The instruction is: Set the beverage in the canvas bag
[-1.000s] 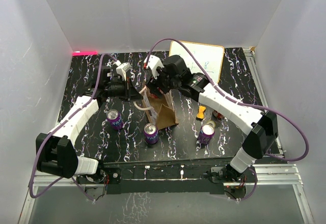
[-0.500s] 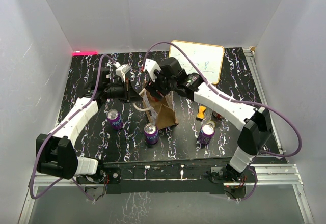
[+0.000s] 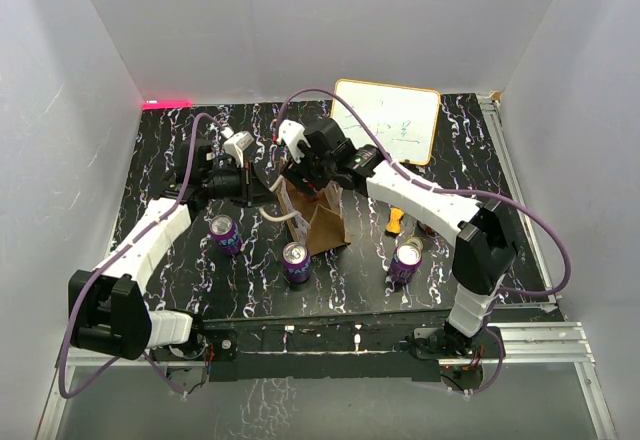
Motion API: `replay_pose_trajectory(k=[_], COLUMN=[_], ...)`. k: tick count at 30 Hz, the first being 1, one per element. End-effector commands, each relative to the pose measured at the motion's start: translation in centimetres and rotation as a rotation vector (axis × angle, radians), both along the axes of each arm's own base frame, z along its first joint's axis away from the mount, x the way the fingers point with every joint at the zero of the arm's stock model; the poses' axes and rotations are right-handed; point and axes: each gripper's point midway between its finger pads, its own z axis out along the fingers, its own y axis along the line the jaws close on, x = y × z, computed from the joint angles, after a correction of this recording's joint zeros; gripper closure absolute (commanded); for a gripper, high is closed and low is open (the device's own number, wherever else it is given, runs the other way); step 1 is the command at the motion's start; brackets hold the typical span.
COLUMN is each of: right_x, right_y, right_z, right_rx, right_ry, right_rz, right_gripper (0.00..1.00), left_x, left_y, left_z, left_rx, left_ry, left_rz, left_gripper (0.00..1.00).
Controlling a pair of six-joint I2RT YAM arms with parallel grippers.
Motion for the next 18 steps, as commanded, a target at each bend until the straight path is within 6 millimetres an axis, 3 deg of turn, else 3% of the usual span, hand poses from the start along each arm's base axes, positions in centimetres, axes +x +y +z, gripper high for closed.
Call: replay_pose_trajectory(k=[1, 4, 18], right_x=[2.0, 2.6, 5.5], right_y=[2.8, 3.5, 3.7], right_z=[6.2, 4.1, 1.2], right_rx=[0.200, 0.207, 0.300], right_ry=[-0.137, -0.113, -0.123], right_rz=[0.001, -0.013, -0.122], right_gripper=[0.92, 0.92, 0.92], left_x=[-0.2, -0.2, -0.6], left_y=[0.4, 0.5, 0.8], left_z=[0.4, 0.0, -1.1], left_rx=[-0.001, 0.005, 0.026], left_ry=[-0.037, -0.031, -0.024], left_rz=[0.004, 0.002, -0.004], left_gripper=[1.00, 1.00, 1.00])
